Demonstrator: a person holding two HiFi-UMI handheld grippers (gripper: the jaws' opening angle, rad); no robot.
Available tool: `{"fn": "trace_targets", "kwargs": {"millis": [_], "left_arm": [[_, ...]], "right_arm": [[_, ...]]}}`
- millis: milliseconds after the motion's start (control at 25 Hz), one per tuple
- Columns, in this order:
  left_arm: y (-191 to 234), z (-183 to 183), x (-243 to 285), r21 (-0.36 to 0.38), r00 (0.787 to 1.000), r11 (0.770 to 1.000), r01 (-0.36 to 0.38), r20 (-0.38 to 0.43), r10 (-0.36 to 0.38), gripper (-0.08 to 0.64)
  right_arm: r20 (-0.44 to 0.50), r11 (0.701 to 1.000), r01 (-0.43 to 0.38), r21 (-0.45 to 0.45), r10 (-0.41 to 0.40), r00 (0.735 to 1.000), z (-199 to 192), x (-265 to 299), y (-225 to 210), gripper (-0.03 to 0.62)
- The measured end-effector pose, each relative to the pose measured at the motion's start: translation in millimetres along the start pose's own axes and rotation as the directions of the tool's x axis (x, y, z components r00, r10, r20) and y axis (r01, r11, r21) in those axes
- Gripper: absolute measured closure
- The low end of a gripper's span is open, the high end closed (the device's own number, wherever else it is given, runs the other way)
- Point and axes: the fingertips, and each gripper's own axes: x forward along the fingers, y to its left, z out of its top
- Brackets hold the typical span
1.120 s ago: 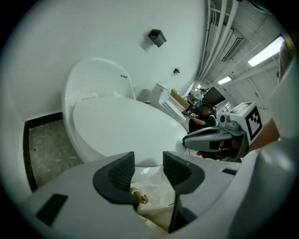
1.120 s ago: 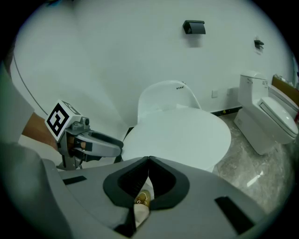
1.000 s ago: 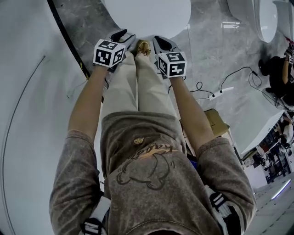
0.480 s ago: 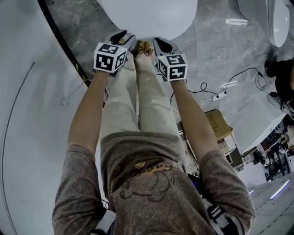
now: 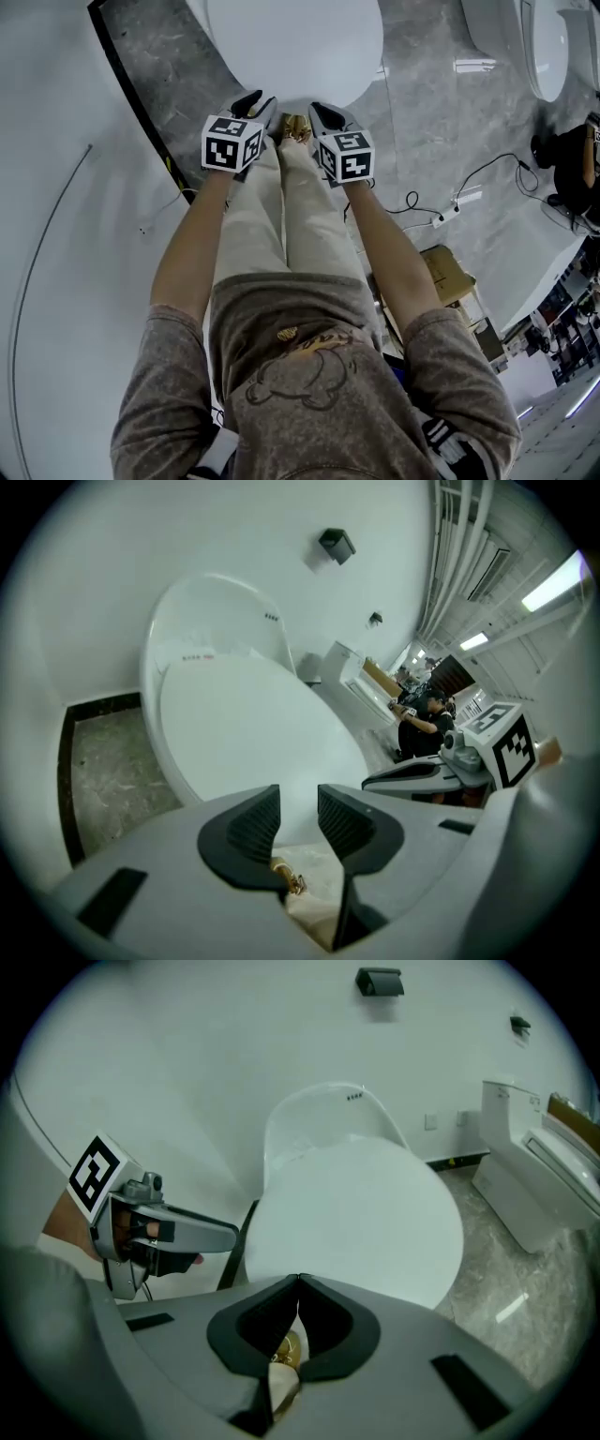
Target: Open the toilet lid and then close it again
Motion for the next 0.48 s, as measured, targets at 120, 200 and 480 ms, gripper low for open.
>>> {"fn": "trace_targets", "kwargs": {"millis": [120, 200, 480], "left_arm": [[-31, 58, -51, 0.029, 0.996, 0.999, -0.021, 0.083, 0.019, 0.436], [-55, 95, -96, 0.065, 0.988, 0.997, -0.035, 0.150, 0.025, 0.443], [-135, 164, -226, 0.137, 0.918, 0.990, -0.038, 0.397, -0.020, 0.445]], "right_arm": [[0.095, 1.000, -0.010, 0.016, 0.009, 0.995, 59, -60, 7, 0.566], [0.172, 1.000, -0.017, 0.010, 0.015, 0.985, 100, -107, 19, 0.566], [0.411, 0.993, -0.019, -0.115, 0.065, 0.909, 173, -241, 70, 0.566]]}}
